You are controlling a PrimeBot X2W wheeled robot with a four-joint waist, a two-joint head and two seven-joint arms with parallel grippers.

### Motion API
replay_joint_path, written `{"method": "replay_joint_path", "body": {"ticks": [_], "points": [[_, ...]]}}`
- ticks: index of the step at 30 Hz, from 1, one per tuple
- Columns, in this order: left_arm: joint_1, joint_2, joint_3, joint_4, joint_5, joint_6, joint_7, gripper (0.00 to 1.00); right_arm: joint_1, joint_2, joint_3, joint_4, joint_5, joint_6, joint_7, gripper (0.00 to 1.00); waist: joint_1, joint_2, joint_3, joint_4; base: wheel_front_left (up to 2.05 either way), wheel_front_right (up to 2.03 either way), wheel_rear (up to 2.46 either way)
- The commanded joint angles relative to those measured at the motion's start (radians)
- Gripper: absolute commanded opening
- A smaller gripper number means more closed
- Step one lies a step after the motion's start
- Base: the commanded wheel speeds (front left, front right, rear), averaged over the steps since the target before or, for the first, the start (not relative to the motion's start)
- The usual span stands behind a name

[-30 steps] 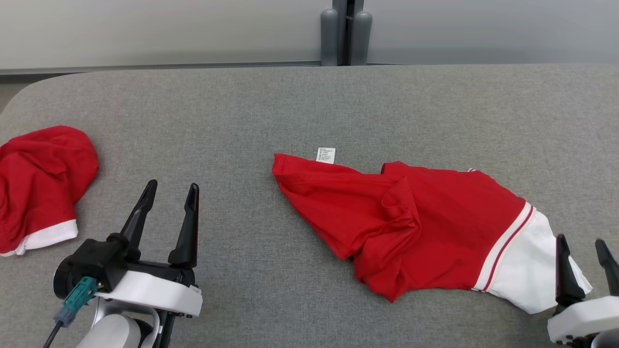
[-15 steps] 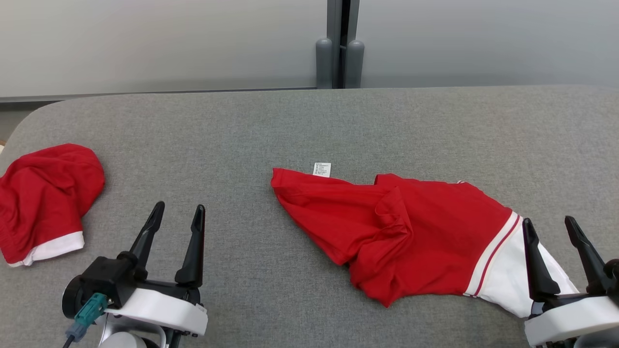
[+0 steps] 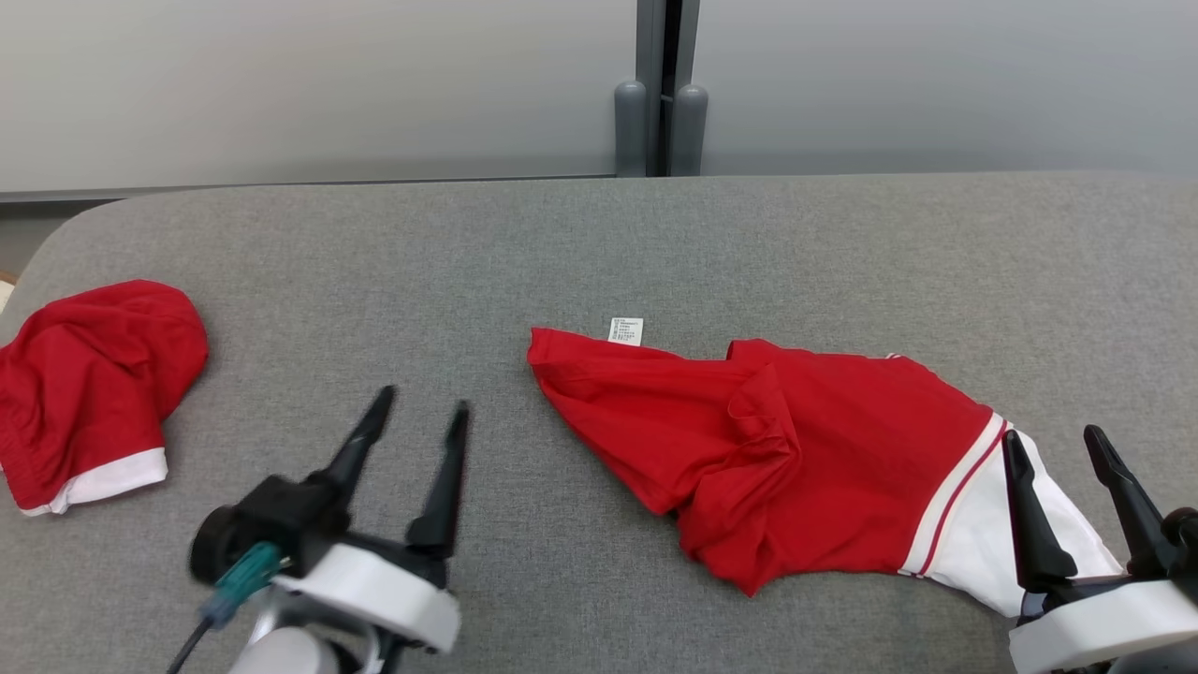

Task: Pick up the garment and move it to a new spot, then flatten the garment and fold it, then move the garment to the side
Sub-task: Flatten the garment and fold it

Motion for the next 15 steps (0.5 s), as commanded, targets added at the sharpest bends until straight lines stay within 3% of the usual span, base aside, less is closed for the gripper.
{"method": "replay_joint_path", "body": {"ticks": [1, 4, 9, 15], "points": [[-0.034, -0.011, -0.019, 0.001, 0.009, -0.014, 0.013, 1.0, -0.009, -0.001, 0.002, -0.005, 0.003, -0.002, 0.005, 1.0, 0.0, 0.0, 0.005, 0.0, 0.0, 0.0, 0.0], [-0.101, -0.056, -0.085, 0.018, 0.015, -0.058, 0.058, 1.0, -0.023, -0.002, 0.009, -0.011, 0.001, -0.002, 0.005, 1.0, 0.0, 0.0, 0.022, -0.008, 0.0, 0.0, 0.0], [-0.246, -0.188, -0.222, 0.123, 0.0, -0.161, 0.175, 1.0, -0.058, -0.001, 0.035, -0.005, 0.005, -0.002, -0.002, 1.0, 0.0, 0.0, 0.063, -0.056, 0.0, 0.0, 0.0], [-0.342, -0.264, -0.292, 0.278, -0.04, -0.21, 0.3, 1.0, -0.085, 0.007, 0.053, 0.021, 0.011, -0.002, -0.022, 1.0, 0.0, 0.0, 0.097, -0.12, 0.0, 0.0, 0.0]]}}
